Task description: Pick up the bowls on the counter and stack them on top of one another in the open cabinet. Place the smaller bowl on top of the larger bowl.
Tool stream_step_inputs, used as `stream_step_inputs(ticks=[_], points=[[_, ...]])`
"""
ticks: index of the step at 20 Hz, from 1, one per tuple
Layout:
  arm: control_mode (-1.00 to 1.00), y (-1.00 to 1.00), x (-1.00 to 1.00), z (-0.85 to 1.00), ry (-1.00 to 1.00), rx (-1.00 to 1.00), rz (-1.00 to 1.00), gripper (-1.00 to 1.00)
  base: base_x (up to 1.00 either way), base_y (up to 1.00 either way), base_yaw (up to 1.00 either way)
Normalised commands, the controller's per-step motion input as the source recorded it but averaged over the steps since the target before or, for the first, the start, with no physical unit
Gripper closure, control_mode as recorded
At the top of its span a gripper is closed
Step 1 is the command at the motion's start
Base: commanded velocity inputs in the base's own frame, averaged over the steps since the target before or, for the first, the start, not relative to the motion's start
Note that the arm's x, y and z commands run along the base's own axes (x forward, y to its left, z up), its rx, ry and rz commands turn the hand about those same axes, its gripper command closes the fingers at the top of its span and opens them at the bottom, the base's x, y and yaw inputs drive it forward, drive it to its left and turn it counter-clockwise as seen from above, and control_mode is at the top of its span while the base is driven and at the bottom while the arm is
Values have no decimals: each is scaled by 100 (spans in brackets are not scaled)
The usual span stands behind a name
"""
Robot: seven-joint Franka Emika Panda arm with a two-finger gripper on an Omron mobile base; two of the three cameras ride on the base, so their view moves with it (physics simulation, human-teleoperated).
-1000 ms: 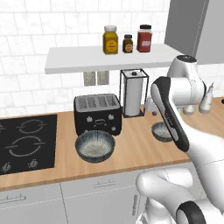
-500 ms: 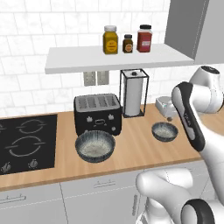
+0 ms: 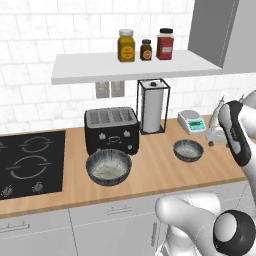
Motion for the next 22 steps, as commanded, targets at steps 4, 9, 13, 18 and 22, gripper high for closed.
stream_step_inputs(ticks=[4,9,13,18,22], points=[[-100,-33,53,-34,10,5,-5,-100,0,0,0],[-100,-6,65,-35,13,7,0,-100,0,0,0],[-100,-19,49,-29,13,6,0,-100,0,0,0],[-100,-31,36,-33,5,8,0,-100,0,0,0],[-100,-16,38,-34,4,4,0,-100,0,0,0]])
